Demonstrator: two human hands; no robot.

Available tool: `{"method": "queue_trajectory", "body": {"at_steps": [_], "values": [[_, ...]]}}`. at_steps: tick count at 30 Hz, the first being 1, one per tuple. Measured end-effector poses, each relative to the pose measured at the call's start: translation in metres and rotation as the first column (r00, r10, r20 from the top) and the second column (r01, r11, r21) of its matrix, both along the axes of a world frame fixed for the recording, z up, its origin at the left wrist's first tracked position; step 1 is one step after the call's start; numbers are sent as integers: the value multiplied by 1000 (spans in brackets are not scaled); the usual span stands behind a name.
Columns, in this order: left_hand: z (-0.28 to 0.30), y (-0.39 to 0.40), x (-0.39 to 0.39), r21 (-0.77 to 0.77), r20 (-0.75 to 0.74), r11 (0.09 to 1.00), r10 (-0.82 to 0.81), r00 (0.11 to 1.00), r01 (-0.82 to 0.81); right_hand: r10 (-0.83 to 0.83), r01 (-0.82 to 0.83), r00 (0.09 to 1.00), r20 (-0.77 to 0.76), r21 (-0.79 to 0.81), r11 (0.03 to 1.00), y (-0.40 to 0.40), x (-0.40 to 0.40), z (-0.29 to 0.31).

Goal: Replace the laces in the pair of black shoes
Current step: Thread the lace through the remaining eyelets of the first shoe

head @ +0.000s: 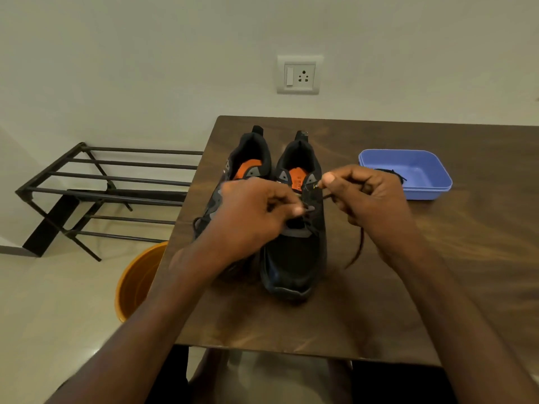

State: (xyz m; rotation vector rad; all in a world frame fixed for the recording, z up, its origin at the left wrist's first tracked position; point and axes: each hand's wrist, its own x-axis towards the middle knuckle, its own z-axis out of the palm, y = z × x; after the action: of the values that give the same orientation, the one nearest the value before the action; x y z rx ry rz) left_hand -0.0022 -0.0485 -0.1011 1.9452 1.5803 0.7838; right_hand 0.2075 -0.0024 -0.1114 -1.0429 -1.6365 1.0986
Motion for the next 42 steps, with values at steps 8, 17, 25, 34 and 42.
{"method": "queue_trajectory", "body": {"at_steps": [8, 17, 25, 34, 42], "values": [[-4, 7, -2, 206, -145, 978, 34, 989, -4, 96, -99, 995, -40, -88, 991, 7, 11, -10], [-12, 8, -5, 147, -63, 985, 103, 993, -93, -188, 185, 981, -38, -87, 979, 12, 4, -18], [-21, 12, 8, 184, 124, 972, 123, 985, -144, -229, 224, 961, -154, -50, 973, 5, -21, -19], [-29, 19, 17, 110, 319, 962, 202, 926, -248, -175, 185, 981, -84, 137, 973, 5, -40, -29], [-41, 31, 19, 322, 178, 904, 235, 955, -283, -246, 87, 846, 473, 334, 939, 26, -32, -47]]}}
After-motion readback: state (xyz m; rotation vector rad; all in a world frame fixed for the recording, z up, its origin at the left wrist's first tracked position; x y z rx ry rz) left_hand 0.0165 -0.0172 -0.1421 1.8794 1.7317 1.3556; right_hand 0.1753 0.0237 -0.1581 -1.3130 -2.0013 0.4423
